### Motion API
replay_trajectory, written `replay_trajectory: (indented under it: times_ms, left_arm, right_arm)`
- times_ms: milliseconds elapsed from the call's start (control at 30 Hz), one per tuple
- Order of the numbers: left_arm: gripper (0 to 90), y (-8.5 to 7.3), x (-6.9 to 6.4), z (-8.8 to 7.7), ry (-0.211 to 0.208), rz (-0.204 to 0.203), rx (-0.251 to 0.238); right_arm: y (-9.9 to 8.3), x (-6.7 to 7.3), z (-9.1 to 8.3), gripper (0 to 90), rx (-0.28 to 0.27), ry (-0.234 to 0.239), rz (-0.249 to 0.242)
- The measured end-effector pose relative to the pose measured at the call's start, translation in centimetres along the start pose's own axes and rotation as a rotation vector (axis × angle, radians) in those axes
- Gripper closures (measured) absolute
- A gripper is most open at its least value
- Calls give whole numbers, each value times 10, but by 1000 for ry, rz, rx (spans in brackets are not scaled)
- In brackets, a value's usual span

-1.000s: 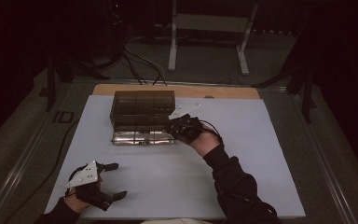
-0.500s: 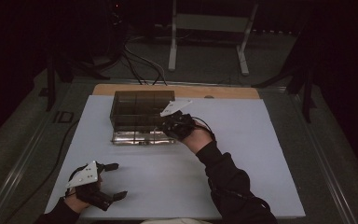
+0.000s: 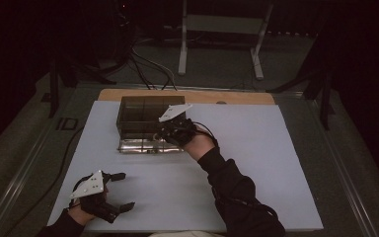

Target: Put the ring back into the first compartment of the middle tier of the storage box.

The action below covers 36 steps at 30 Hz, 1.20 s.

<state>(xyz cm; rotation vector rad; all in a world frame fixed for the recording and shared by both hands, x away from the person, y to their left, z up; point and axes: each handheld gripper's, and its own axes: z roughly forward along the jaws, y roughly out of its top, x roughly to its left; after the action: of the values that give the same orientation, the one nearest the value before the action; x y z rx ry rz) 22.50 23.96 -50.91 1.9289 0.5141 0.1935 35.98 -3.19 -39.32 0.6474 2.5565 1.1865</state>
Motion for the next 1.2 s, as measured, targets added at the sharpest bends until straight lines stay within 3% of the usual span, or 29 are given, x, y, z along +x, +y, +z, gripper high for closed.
replay_trajectory:
  times_ms: [767,1200]
  left_arm:
    - [10,0,0,0,-5,2,-2]
    - [10,0,0,1,-5,2,4]
  right_arm:
    - [24,15,26,887,-31,32,-19]
    - [44,22,44,887,-57,39,-4]
